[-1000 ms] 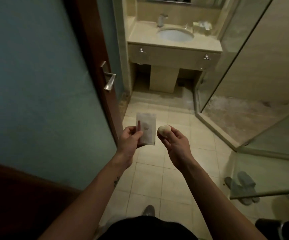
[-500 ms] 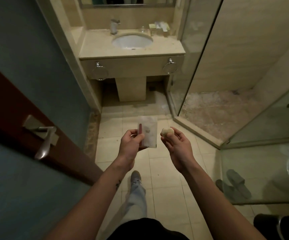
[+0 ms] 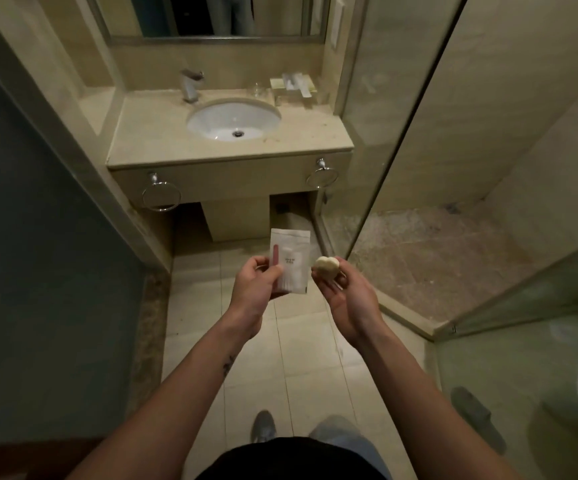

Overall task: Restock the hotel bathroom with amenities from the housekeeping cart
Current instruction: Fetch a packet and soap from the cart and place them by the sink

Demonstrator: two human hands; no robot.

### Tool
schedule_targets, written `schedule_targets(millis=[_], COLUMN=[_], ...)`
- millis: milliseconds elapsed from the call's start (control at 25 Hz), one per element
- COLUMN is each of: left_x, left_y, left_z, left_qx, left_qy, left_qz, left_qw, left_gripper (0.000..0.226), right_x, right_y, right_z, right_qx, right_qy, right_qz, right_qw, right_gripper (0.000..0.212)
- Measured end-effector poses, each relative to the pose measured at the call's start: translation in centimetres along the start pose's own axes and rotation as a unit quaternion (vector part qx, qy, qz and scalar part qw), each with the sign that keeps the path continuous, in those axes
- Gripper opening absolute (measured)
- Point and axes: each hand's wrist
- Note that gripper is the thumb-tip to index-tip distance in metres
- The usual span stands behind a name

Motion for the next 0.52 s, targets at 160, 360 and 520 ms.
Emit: schedule_targets(millis=[160, 360, 520], left_x=[1.4, 4.7, 8.5], left_y=[6.3, 15.1, 23.1], left_z=[3.3, 6.4, 9.9], left_qx=[-0.002, -0.006, -0.018], left_qy=[0.006, 0.005, -0.005], left_qz=[0.003, 0.026, 0.059], left_qw=[1.000, 1.000, 0.998], left_gripper=[0.022, 0.022, 0.023], right_x=[3.4, 6.2, 9.4], right_y=[6.5, 16.3, 25.7], right_z=[-2.6, -5.8, -9.5], right_qx=[0.009, 0.043, 0.054], right_qy=[0.021, 0.053, 0.005], right_qz=[-0.015, -0.044, -0.040], right_qw=[1.000, 0.997, 0.998], right_gripper=[0.039, 0.041, 0.027])
Point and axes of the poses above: each hand's wrist, its own y-axis towards the middle knuckle, its own x-axis out of the palm, z = x × y, and after that the axes turned 9 degrees about y, right-handed
